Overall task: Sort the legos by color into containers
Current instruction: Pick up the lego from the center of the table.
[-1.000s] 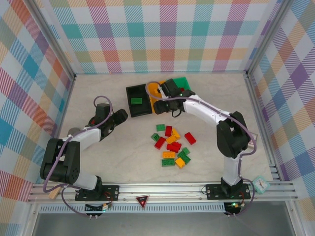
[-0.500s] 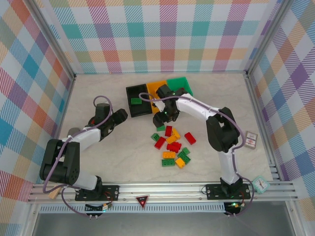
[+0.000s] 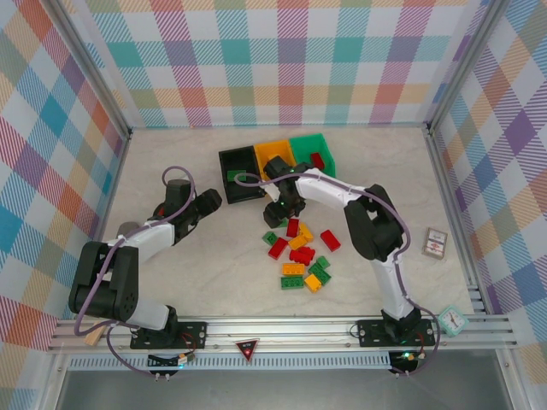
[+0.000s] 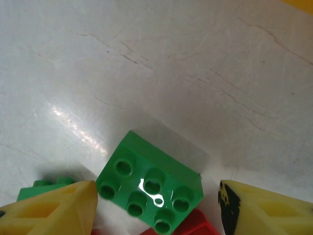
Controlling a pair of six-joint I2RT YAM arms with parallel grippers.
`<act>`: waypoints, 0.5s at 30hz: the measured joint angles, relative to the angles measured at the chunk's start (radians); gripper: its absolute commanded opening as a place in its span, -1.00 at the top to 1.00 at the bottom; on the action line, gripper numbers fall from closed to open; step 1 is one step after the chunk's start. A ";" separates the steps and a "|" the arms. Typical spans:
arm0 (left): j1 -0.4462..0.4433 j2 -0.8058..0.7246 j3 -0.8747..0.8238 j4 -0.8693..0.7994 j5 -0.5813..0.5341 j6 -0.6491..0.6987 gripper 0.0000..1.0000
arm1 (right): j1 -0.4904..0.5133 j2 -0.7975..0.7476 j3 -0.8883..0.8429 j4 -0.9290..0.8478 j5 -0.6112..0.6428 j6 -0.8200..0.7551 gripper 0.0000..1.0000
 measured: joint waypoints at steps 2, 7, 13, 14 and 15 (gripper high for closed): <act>0.000 0.000 0.000 0.000 0.000 0.000 -0.35 | 0.000 0.022 0.027 -0.003 -0.037 0.001 -0.37; 0.000 0.000 0.000 0.000 0.000 0.000 -0.35 | 0.006 0.066 0.075 -0.021 -0.050 0.001 -0.40; 0.000 0.000 0.000 0.000 0.000 0.000 -0.35 | 0.010 0.089 0.103 -0.046 -0.045 -0.001 -0.39; 0.000 0.000 0.000 0.000 0.000 0.000 -0.35 | 0.010 0.089 0.105 -0.050 -0.044 -0.002 -0.40; 0.000 0.000 0.000 0.000 0.000 0.000 -0.35 | 0.010 0.089 0.106 -0.051 -0.044 -0.005 -0.40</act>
